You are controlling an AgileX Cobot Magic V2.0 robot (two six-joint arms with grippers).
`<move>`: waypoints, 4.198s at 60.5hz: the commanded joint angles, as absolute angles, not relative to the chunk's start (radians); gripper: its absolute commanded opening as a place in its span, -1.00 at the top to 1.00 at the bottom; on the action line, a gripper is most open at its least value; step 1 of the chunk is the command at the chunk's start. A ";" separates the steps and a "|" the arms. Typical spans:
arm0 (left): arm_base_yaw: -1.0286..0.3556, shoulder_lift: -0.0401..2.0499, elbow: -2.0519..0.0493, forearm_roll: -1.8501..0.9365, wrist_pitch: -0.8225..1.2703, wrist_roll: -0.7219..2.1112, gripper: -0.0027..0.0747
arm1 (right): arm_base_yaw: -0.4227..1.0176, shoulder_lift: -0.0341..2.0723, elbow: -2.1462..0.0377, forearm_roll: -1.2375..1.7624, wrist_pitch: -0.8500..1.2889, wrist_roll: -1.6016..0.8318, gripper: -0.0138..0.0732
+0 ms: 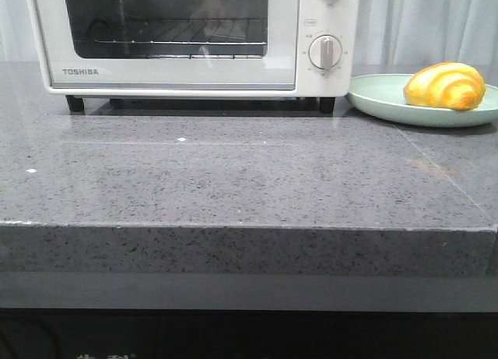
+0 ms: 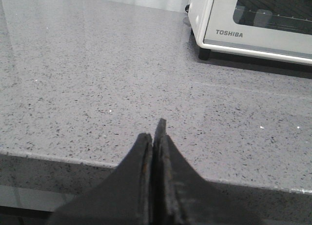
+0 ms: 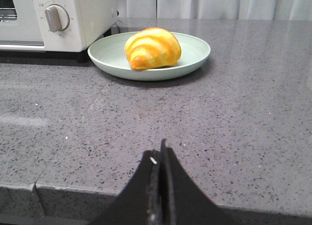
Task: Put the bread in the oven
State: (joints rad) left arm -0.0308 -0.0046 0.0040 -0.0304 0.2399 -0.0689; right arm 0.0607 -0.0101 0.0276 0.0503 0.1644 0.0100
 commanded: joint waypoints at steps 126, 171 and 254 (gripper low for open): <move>-0.033 0.544 -0.596 -0.044 0.165 -0.069 0.98 | 0.061 0.291 -0.489 0.086 0.349 0.000 0.82; -0.477 1.397 -1.173 -0.044 -0.116 -0.034 0.98 | 0.061 0.335 -0.490 0.086 0.341 0.000 0.82; -0.608 1.076 -0.987 -0.059 0.249 -0.070 0.98 | 0.061 0.335 -0.490 0.084 0.361 0.000 0.82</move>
